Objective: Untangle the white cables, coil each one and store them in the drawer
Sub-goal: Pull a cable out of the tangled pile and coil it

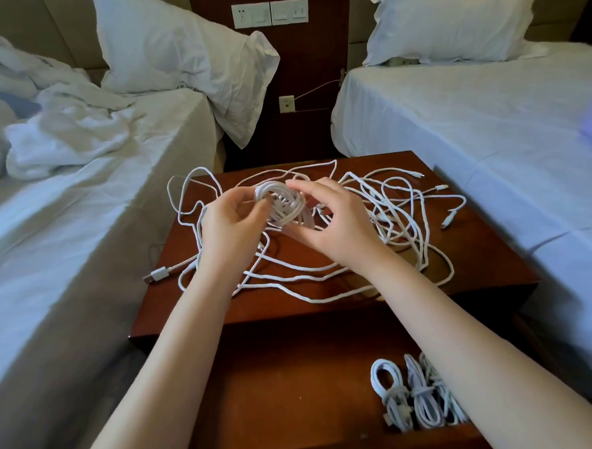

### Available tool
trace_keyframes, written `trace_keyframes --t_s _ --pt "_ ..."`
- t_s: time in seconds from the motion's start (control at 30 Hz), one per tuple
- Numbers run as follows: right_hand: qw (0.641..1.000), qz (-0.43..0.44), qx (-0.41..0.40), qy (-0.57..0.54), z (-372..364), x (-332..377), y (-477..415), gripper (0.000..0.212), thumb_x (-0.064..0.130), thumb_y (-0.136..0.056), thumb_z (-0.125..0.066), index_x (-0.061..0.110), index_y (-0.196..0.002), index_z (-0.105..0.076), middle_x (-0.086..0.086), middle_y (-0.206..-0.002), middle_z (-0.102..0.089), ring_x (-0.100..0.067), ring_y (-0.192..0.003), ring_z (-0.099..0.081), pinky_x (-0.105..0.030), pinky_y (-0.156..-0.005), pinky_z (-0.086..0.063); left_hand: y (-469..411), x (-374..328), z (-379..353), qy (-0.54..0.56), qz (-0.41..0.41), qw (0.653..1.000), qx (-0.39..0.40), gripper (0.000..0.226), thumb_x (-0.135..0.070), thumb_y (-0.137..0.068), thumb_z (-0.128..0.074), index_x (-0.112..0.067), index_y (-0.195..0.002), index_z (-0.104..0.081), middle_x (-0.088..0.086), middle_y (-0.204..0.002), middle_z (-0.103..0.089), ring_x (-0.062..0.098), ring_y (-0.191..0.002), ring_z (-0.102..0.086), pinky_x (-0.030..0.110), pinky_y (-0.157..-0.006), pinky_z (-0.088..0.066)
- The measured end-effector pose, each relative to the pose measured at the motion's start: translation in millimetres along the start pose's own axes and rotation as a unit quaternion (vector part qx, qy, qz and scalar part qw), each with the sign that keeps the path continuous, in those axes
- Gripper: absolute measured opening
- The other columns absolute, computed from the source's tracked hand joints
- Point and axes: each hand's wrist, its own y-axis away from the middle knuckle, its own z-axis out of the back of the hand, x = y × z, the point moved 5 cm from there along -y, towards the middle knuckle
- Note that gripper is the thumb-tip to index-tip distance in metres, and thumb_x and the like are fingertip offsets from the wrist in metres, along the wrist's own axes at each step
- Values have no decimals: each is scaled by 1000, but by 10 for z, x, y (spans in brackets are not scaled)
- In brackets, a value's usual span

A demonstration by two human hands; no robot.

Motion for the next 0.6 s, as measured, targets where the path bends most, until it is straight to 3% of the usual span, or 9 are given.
trace_keyframes --t_s 0.07,0.17,0.23,0.33,0.6 --pt "1000 3 14 15 1 -1 133 62 36 -76 -80 13 -131 -61 4 -107 -63 -7 -96 -58 -16 -84 -46 107 38 22 -8 -13 1000 17 9 -16 -91 -62 -17 -99 -66 -4 -86 -72 7 -76 -68 26 -70 -56" --pt "999 -5 45 27 27 -22 335 62 33 -76 -81 12 -131 -61 1 -106 -62 -12 -98 -57 -9 -89 -36 248 56 71 -67 -59 995 38 17 -17 -90 -63 -17 -108 -64 -12 -91 -67 -7 -80 -63 8 -68 -49" --pt "997 -6 73 38 55 2 454 61 33 -77 -79 13 -131 -60 -2 -107 -62 -14 -99 -57 -16 -91 -40 347 36 82 -116 -92 987 64 15 -17 -89 -64 -21 -104 -64 -19 -86 -63 -10 -76 -60 4 -65 -45" --pt "993 -14 109 46 100 75 603 61 38 -77 -77 15 -130 -61 1 -109 -62 -13 -101 -57 -33 -88 -50 501 13 87 -181 -161 965 96 9 -18 -87 -68 -24 -93 -66 -16 -80 -63 0 -72 -62 9 -63 -46" --pt "982 -35 183 44 173 188 1016 51 43 -73 -79 23 -116 -60 17 -106 -59 -2 -96 -55 -29 -81 -50 837 198 36 -183 -192 947 181 10 -15 -83 -72 -14 -93 -72 -2 -81 -70 8 -72 -64 22 -65 -52"
